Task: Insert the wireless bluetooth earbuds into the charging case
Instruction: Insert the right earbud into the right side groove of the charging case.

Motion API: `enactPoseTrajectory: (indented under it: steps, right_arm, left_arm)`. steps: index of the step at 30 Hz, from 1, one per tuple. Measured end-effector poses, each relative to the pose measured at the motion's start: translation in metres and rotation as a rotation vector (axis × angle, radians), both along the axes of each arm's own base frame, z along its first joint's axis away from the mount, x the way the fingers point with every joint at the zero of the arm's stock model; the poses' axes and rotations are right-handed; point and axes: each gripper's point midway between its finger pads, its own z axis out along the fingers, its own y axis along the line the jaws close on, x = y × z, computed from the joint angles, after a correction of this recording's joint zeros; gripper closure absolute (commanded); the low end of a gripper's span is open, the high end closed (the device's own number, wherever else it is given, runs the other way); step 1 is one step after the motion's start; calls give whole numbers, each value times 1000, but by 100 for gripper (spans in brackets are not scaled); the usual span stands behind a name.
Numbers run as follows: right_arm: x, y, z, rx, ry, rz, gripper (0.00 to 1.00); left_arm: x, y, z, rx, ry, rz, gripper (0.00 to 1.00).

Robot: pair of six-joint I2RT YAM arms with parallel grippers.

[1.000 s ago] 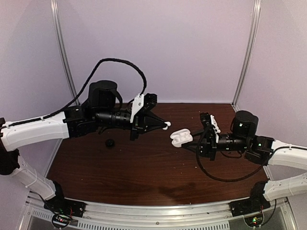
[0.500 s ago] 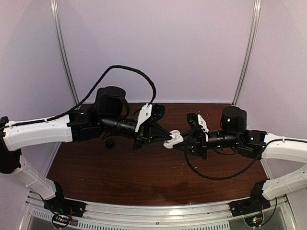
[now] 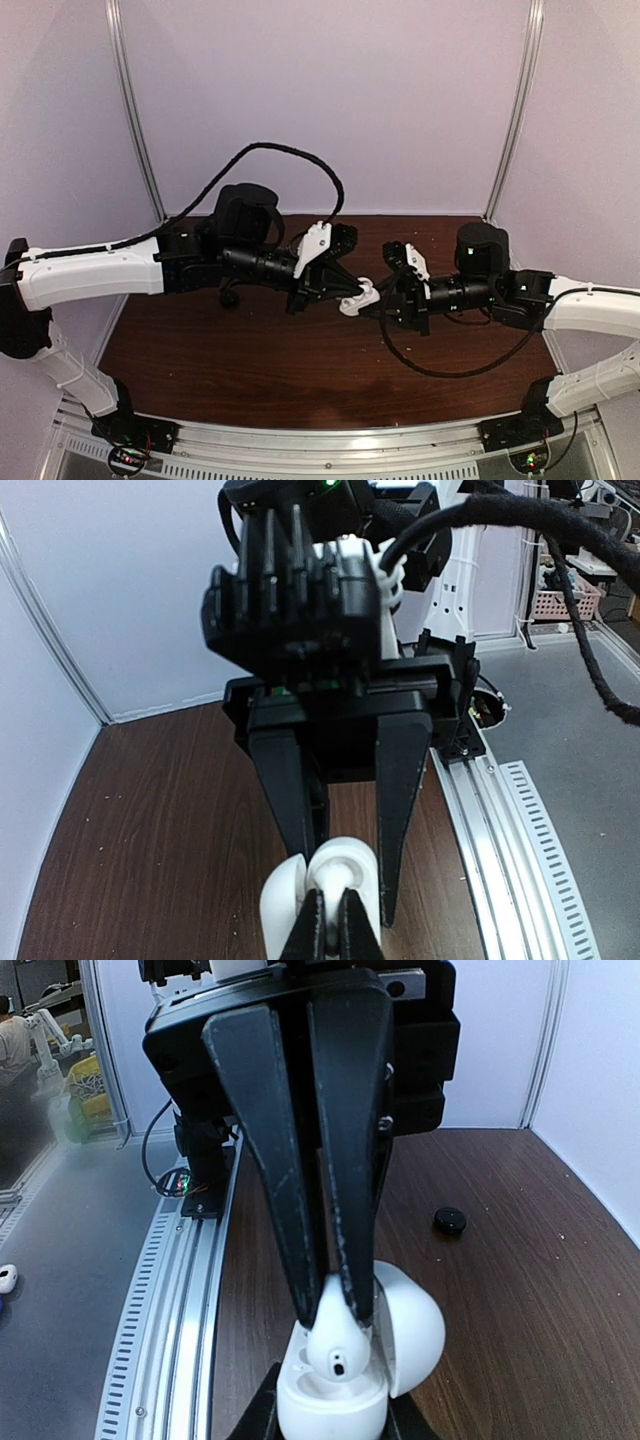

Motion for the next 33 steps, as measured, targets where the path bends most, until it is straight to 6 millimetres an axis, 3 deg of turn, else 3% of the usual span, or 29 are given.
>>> enactPoseTrajectory:
  steps: [21,24,33]
  right_arm:
    - [-2,-1,-4,-15,11,4,100]
    - [-2,-1,-3,-13,11,3,100]
    - [-3,-2,0,-6,5,2,100]
  left_arm:
    - [-9,-5,-6,19,-29,-38,100]
    - [-8,-6,-6,20,-30,-36,91]
    - [-8,-8,-5,24,-36,-27,88]
